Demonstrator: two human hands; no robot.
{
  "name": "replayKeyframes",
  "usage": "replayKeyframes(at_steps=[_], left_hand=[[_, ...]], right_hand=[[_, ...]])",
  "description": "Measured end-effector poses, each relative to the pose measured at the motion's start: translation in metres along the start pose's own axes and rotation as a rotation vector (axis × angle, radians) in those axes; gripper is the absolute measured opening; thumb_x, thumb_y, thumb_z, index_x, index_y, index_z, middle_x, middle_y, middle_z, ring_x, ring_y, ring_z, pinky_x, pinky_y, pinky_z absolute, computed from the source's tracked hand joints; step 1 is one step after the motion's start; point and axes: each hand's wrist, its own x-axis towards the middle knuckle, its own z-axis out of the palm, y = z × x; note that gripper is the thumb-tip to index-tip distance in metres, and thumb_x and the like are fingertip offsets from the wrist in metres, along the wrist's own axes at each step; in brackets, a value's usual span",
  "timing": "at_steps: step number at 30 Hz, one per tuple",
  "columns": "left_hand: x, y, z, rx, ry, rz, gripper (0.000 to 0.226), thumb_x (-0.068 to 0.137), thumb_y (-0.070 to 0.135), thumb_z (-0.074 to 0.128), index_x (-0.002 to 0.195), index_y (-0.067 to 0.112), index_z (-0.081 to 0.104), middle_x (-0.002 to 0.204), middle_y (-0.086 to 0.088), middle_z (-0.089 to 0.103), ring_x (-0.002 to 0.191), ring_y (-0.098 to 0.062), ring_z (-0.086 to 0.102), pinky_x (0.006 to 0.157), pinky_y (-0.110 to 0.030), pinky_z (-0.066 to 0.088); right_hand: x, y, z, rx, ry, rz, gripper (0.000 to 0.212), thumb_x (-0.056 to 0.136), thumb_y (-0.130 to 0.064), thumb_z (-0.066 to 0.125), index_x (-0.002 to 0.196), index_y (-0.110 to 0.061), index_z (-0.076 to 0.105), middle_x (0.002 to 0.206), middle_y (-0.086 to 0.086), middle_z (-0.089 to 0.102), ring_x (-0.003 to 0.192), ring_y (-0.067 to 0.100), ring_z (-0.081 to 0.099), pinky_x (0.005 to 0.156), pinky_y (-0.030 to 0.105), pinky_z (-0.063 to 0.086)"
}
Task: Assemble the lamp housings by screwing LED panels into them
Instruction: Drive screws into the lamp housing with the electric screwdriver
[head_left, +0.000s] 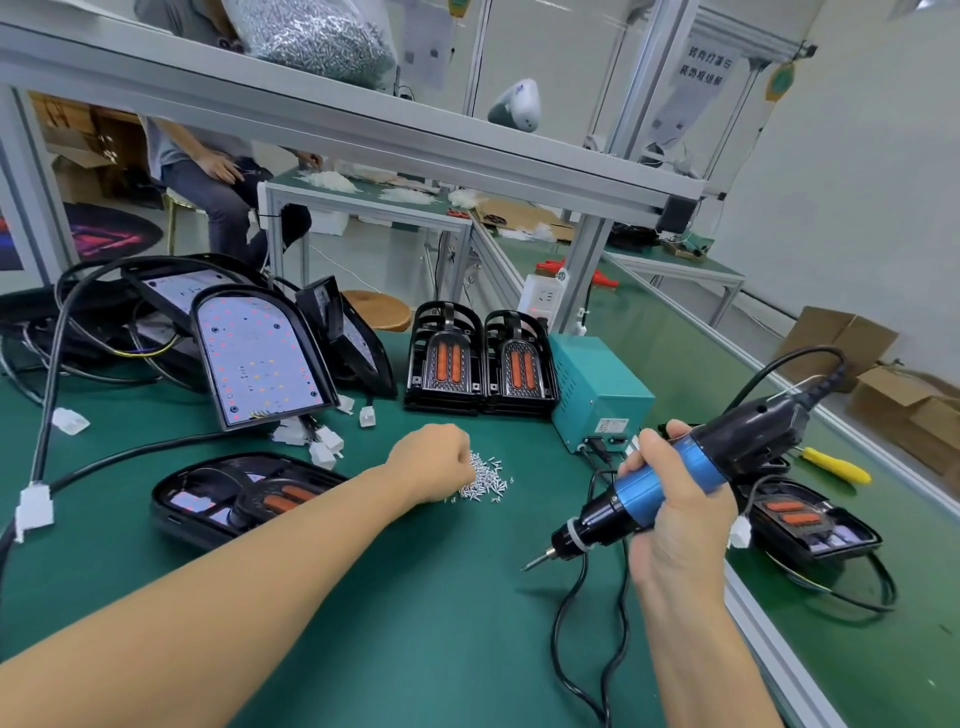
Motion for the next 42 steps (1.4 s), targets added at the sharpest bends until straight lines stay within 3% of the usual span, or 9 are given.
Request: replayKeyframes(at_steps=[8,13,16,22,26,34,39,42], left_hand=[[-0.027,-0.021,-0.032,-0.749,0.095,0.016,0.009,0.076,0.001,0.072,0.073,0.010,0.072,0.065,-0.005,0.071,0.056,-0.010,0.056,0.059,-0.023,0.045],[-0.059,-0.060,-0.045,-0.970,0.181,-0.064,0.012,0.074,0.002,0.077,0.081,0.011,0.075,0.073,-0.007,0.072,0.064,-0.011,0.059,0.057,-0.013,0.047],[-0.078,-0.073,-0.049,-1.039,0.214,-0.068,0.011,0.079,-0.001,0.071,0.082,0.009,0.074,0.072,-0.007,0.073,0.059,-0.007,0.057,0.057,-0.012,0.045],[-0.104,-0.084,-0.061,-0.992,0.226,-0.016,0.012,0.086,0.005,0.066,0.084,0.012,0.075,0.074,-0.007,0.073,0.061,-0.004,0.057,0.059,-0.011,0.044],[-0.117,-0.087,-0.065,-0.994,0.251,0.019,0.010,0.086,0.006,0.066,0.084,0.009,0.075,0.076,-0.009,0.073,0.070,-0.008,0.060,0.071,-0.015,0.047],[-0.125,-0.092,-0.069,-0.967,0.282,0.029,0.012,0.085,0.007,0.067,0.077,0.010,0.076,0.074,-0.009,0.072,0.070,-0.011,0.063,0.081,-0.029,0.048],[-0.122,-0.093,-0.068,-0.874,0.251,0.053,0.015,0.086,0.012,0.066,0.073,0.017,0.073,0.074,-0.002,0.071,0.068,-0.008,0.058,0.075,-0.026,0.044],[-0.116,-0.093,-0.063,-0.571,0.302,0.058,0.015,0.089,0.019,0.062,0.075,0.022,0.066,0.075,-0.001,0.068,0.057,-0.001,0.045,0.064,-0.022,0.038]], right_hand=[[-0.006,-0.007,0.022,0.099,-0.031,-0.055,0.022,0.087,0.001,0.063,0.099,-0.017,0.056,0.059,-0.006,0.057,0.056,0.012,0.055,0.061,0.024,0.049],[-0.011,-0.008,0.048,0.246,-0.082,-0.041,0.020,0.089,0.001,0.059,0.098,-0.016,0.059,0.063,-0.007,0.055,0.053,0.010,0.053,0.060,0.022,0.046],[-0.017,-0.005,0.071,0.324,-0.125,-0.016,0.017,0.090,-0.001,0.057,0.094,-0.018,0.057,0.060,-0.007,0.053,0.053,0.008,0.053,0.061,0.021,0.047],[-0.032,0.000,0.120,0.515,-0.182,0.057,0.020,0.085,-0.001,0.060,0.095,-0.018,0.056,0.069,-0.004,0.055,0.059,0.009,0.055,0.064,0.021,0.050],[-0.042,0.006,0.139,0.515,-0.212,0.096,0.022,0.088,0.003,0.057,0.093,-0.018,0.058,0.071,-0.003,0.054,0.058,0.009,0.054,0.062,0.021,0.050],[-0.050,0.009,0.148,0.488,-0.256,0.088,0.023,0.088,0.003,0.056,0.091,-0.019,0.057,0.073,-0.004,0.051,0.057,0.008,0.051,0.063,0.021,0.049],[-0.049,0.012,0.146,0.459,-0.286,0.059,0.022,0.082,0.000,0.060,0.094,-0.018,0.057,0.071,-0.004,0.052,0.057,0.007,0.053,0.062,0.021,0.050],[-0.048,0.019,0.143,0.415,-0.274,0.038,0.024,0.077,-0.002,0.062,0.096,-0.017,0.057,0.070,-0.004,0.054,0.058,0.008,0.053,0.063,0.021,0.049]])
